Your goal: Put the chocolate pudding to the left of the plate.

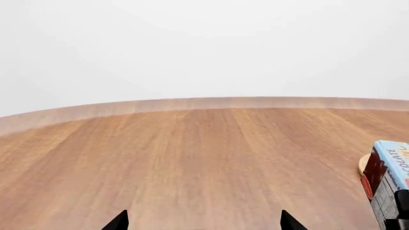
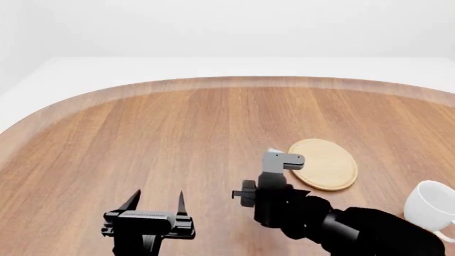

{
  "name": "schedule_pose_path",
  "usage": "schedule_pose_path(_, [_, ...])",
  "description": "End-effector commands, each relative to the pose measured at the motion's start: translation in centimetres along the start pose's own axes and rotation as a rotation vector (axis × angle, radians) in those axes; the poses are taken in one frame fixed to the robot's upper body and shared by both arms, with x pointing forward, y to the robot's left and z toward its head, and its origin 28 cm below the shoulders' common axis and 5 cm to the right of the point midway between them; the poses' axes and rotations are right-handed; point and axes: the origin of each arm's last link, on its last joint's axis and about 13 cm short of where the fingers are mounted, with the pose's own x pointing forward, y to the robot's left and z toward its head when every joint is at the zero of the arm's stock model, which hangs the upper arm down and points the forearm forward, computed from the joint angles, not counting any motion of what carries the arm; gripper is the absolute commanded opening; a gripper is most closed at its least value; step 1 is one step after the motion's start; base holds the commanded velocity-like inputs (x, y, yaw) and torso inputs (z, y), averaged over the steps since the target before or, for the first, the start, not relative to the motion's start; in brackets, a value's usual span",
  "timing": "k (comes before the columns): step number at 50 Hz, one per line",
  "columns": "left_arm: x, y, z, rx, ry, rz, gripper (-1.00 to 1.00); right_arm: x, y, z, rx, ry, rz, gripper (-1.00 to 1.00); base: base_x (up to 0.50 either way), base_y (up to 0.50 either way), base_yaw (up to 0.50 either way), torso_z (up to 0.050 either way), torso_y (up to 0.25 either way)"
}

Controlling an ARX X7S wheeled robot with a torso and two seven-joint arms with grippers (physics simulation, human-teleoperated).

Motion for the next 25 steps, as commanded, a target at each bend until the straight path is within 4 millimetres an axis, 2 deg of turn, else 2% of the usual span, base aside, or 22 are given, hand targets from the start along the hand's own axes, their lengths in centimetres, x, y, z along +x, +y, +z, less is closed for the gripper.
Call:
schedule_pose_path(1, [0.8, 0.1, 1.6, 0.004, 0.027, -0.029, 1.00, -1.5, -1.0, 0.7, -0.152, -0.061, 0.032, -1.00, 0.00, 0.00, 0.00, 0.000, 0.000])
schedule_pose_path(2, [1.0, 0.2, 2.0, 0.004, 0.032, -0.034, 1.00, -1.7, -1.0, 0.8, -0.165, -0.081, 0.080, -1.00, 0.00, 0.00, 0.00, 0.000, 0.000])
schedule_pose_path(10, [3.8, 0.6, 6.6, 0.040, 0.083, -0.047, 1.00, -2.8, -1.5, 2.8, -0.194, -0.109, 0.102, -1.00, 0.00, 0.00, 0.00, 0.000, 0.000])
schedule_pose_path(13, [5.7, 1.0, 8.6, 0.038, 0.123, -0.050, 1.00, -3.1, -1.6, 4.1, -0.191, -0.107, 0.109, -1.00, 0.00, 0.00, 0.00, 0.000, 0.000])
schedule_pose_path(17, [8.5, 1.5, 10.3, 0.033, 0.179, -0.048, 1.00, -3.1, -1.6, 5.8, -0.184, -0.096, 0.114, -1.00, 0.00, 0.00, 0.00, 0.000, 0.000])
schedule_pose_path(25, [14.3, 1.9, 11.9, 0.081, 0.257, 0.009, 1.00, -2.6, -1.4, 8.8, -0.188, -0.060, 0.114, -1.00, 0.00, 0.00, 0.00, 0.000, 0.000])
